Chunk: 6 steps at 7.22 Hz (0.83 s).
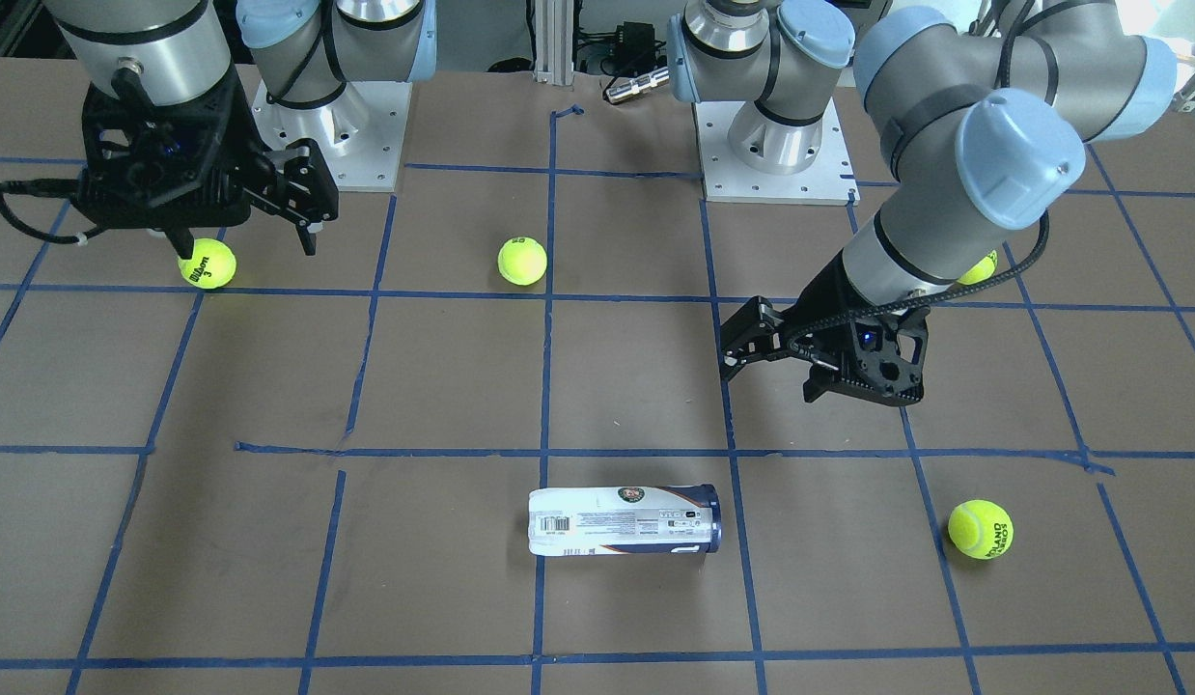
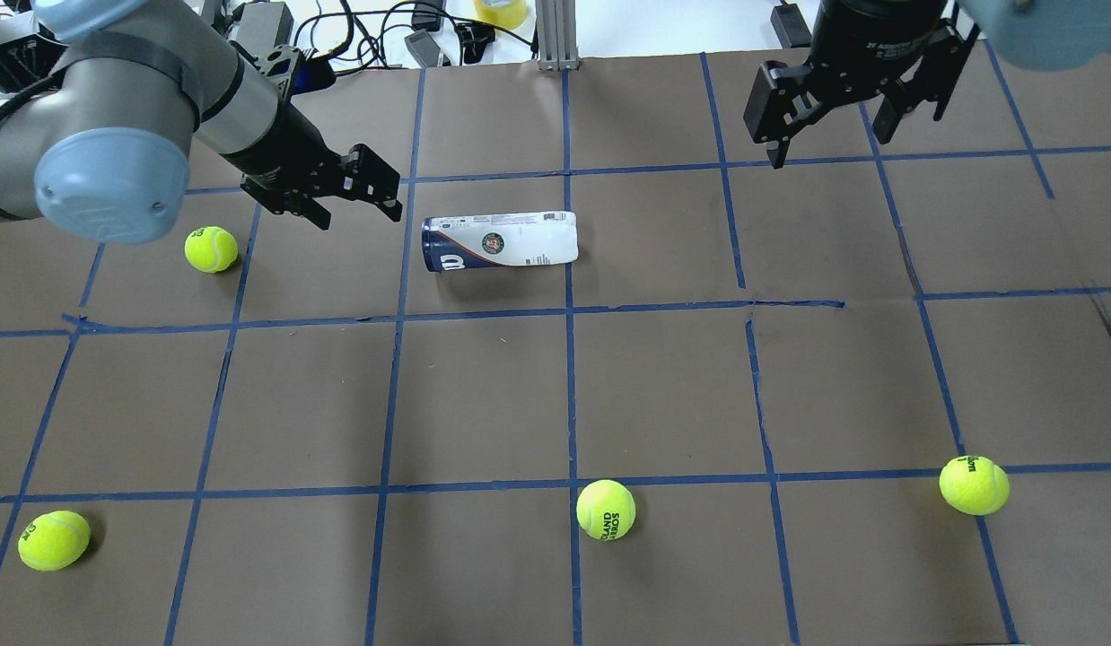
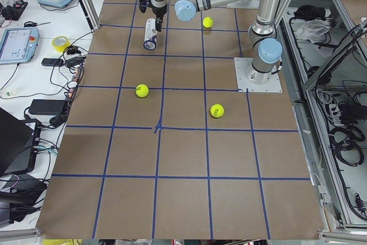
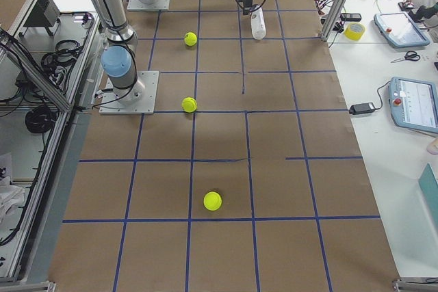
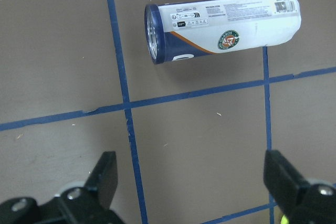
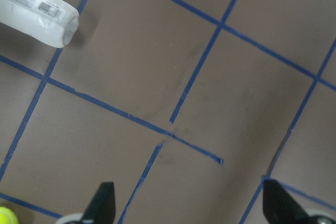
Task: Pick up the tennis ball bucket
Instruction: 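Reach the left gripper to the can's navy lid end and grasp it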
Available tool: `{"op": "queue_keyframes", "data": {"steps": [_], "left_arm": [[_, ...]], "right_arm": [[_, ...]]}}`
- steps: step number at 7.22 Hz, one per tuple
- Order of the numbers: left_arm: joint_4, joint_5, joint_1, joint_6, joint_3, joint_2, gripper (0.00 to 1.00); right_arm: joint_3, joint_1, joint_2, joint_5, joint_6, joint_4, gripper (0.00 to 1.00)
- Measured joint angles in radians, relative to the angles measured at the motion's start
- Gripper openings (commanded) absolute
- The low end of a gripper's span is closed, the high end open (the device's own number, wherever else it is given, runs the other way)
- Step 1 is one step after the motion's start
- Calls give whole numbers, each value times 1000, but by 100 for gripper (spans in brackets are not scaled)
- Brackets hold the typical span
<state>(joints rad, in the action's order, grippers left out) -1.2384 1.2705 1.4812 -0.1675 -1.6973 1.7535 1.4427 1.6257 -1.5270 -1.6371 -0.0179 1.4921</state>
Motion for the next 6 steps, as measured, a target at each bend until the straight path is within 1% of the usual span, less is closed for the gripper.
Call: {"op": "queue_keyframes", "data": {"steps": [1,2,3,6], "left_arm": [[29,-55,-12,-1,-1,35,100],[72,-106,-24,-7,-2,75,100],[103,-138,-31,-20,-2,111,100],[173,-233,-57,-61,2,208,100]], "right_arm": [[56,0,-50,32,72,10,100],[106,0,-90,53,118,47,100],[132,0,-107,60,136,85,100],[147,-4,-115,59,141,122,100]]}}
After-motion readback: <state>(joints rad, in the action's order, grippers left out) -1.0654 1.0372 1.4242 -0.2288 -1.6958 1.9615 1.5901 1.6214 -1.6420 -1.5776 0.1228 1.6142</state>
